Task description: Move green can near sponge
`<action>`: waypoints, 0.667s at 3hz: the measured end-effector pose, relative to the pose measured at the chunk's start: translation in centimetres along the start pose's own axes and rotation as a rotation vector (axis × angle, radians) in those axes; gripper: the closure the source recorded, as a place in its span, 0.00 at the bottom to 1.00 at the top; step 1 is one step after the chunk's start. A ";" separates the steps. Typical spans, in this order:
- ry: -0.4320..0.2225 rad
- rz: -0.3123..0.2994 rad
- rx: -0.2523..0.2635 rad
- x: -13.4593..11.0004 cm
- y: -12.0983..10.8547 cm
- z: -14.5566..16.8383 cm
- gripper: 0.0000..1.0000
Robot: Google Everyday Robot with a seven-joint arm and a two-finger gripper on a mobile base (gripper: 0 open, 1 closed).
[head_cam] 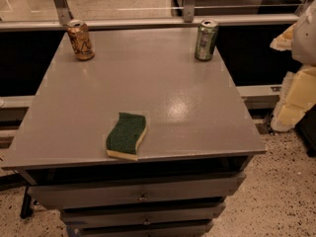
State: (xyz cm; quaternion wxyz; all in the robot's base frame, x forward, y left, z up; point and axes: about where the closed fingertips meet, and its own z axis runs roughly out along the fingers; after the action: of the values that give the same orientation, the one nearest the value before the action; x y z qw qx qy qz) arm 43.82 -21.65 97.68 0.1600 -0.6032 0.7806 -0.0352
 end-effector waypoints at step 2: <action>-0.055 0.035 0.056 0.1 -2.8 1.2 0.00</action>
Offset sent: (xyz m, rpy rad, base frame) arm 0.0773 -0.0231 -0.0180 0.1359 -0.1344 -0.0868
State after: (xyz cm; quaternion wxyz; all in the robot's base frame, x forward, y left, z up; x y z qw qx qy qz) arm 46.70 -22.37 97.24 0.1991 -0.5856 0.7849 -0.0377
